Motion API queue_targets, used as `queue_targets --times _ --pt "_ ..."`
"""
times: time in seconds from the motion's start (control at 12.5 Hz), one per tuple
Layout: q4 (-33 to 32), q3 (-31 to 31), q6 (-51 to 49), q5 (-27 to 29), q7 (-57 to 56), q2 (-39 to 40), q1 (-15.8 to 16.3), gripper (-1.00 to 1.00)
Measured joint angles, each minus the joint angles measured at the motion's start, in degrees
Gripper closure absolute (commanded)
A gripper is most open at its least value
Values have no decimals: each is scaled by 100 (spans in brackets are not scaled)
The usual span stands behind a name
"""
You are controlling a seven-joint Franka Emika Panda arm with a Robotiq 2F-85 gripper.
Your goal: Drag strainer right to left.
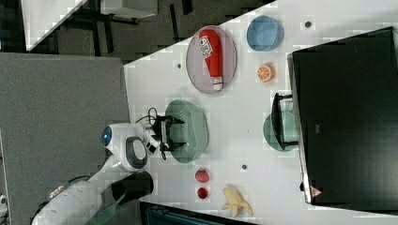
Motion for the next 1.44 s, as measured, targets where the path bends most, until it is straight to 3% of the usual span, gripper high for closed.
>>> queue_targets --times 0.48,1.2,1.44 --pt "660 -2 -201 489 173 358 469 -100" --pt "1287 -5 -173 504 716 708 1084 -100" --pt "1365 -2 -95 478 727 845 1160 -100"
